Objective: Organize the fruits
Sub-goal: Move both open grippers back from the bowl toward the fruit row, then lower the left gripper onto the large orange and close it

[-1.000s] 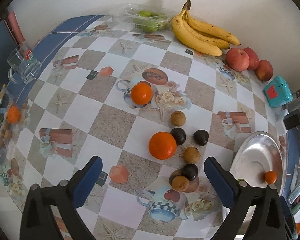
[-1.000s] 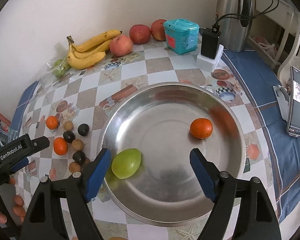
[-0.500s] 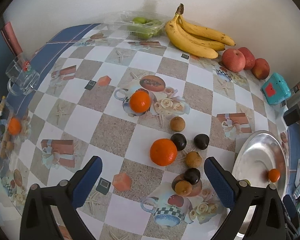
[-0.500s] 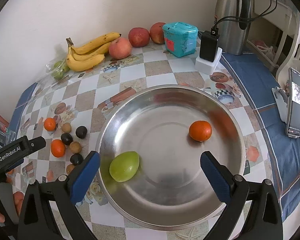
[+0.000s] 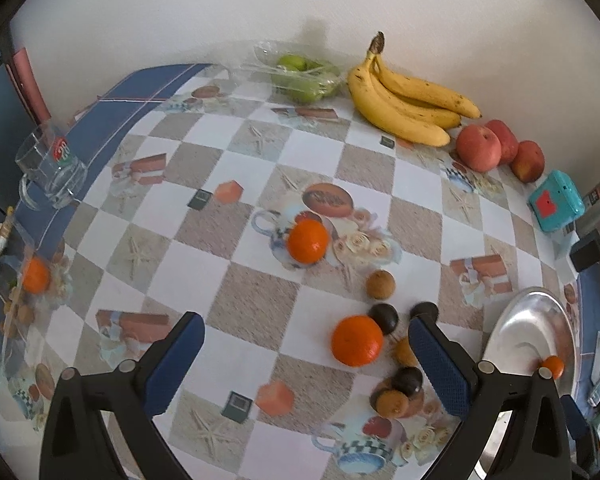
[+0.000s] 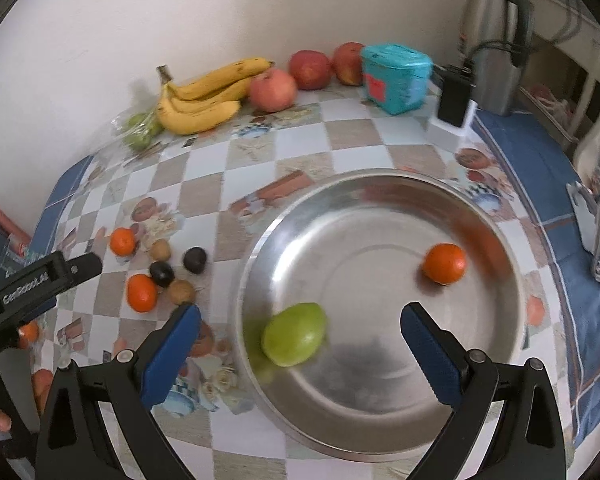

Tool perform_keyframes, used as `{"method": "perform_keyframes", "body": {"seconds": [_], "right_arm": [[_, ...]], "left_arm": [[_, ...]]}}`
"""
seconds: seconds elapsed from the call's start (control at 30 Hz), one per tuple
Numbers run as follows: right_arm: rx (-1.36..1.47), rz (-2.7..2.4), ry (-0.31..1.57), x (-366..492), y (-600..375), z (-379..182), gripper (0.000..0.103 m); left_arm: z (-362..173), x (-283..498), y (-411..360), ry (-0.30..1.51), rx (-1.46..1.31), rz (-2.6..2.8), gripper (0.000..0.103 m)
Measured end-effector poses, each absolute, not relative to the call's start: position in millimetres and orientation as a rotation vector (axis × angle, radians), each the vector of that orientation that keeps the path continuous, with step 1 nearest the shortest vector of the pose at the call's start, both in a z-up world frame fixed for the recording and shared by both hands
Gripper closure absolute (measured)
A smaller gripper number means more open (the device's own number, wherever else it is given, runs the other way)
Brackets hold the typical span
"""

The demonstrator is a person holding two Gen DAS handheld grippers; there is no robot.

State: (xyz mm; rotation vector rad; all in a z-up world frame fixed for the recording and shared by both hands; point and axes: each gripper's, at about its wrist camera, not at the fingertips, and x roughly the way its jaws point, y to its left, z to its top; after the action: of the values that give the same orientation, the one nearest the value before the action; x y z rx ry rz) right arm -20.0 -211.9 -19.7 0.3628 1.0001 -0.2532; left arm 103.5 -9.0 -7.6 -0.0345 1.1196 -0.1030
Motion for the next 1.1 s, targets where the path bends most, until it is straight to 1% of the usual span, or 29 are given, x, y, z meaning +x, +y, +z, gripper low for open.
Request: {"method": "perform_keyframes", "body": {"seconds": [0.4,0.77,1.1], "right_arm": [[0.355,-0.12,1.041,11.9,-165.8,-28.2,0.003],[0.32,-0.023,1.112,31.0,-135.1,-42.2,0.003],[0.279,0.012,1.178,34.3,-121.6,-57.6,0.003]], "left_arm": [[-5.7,118.9,14.6,1.104,-0.015,-0.061,0.0],[-18.9,126.3,16.9,1.164,-0.01,-0.081,0.0],[-44.3,127.2,10.4,1.247,0.015,-0.103,0.0]]}}
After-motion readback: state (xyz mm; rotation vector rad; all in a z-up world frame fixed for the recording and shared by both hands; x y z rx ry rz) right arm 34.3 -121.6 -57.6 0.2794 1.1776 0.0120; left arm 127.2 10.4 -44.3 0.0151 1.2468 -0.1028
